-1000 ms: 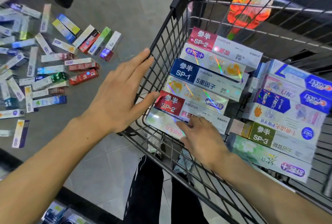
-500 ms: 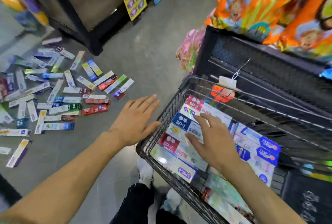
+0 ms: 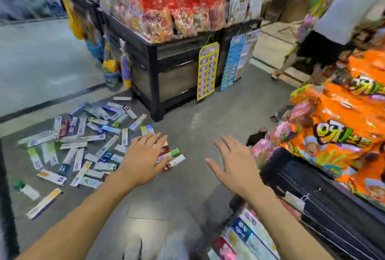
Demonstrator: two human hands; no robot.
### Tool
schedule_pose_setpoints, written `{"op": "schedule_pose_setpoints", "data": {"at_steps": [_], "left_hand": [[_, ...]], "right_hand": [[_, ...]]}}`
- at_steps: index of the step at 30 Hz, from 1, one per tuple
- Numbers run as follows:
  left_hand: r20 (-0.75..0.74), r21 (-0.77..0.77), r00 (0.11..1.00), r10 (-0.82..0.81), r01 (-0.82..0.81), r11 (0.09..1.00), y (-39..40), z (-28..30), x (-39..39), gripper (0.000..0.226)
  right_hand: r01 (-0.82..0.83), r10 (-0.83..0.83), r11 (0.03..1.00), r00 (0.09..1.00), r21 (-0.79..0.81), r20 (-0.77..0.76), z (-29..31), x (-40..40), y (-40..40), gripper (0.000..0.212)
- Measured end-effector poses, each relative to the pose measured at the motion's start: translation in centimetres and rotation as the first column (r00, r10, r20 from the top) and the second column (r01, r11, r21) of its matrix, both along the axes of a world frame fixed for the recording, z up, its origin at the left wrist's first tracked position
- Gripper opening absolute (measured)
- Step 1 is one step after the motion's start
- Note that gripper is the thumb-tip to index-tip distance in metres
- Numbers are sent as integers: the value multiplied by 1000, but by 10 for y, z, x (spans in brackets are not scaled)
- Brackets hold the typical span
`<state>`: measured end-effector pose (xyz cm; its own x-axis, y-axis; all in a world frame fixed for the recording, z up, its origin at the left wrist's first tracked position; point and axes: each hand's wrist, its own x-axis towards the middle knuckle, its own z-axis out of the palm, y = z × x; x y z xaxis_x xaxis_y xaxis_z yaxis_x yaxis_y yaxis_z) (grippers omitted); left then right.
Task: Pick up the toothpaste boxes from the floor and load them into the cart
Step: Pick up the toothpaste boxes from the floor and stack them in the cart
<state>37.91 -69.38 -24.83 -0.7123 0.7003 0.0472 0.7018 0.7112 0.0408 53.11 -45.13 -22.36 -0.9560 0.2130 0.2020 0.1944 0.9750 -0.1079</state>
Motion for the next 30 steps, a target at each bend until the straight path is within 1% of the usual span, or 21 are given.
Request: {"op": "schedule_pose_setpoints", "data": {"at_steps": [3,7,10,13,16,19,22,24,27,30], "left_hand": [[1,9,999,39,-39,999,-37,1,-49,73],[0,-31,997,73,-73,997,-80,2,-119,72],[12,-47,997,70,-69,997,-99,3,-161,75],[19,-49,998,55,-54,997,-105,5,-194,74],[29,-41,998,60,-58,997,-101,4,-215,74],[63,-25,995,74,-72,997,-94,-1,-238,82],[27,-58,997,71,-69,996,-80,-3,-262,79],[-32,-64,998,53,-55,996,-65,-2,-277,76],[-92,-15,994,60,-61,998,-34,6,-298,74],[-121,15,988,97,-95,995,-5,6,-320,73]], "right_hand": [[-38,38,999,999,9,-5,6,-61,-31,67],[-45,45,999,999,-24,-15,8,-135,-71,66],[-17,17,999,1000,-34,-2,11,-179,-91,67],[21,-19,997,999,-76,33,12,-209,-99,73],[73,-68,992,996,-105,53,10,-232,-92,77],[93,-85,989,993,-111,78,3,-254,-80,80],[86,-76,991,992,-100,102,-6,-281,-67,81],[74,-63,992,992,-106,110,-12,-301,-54,79],[61,-48,990,994,-127,102,-25,-332,-31,71],[57,-41,988,993,-144,110,-38,-364,-6,70]]}}
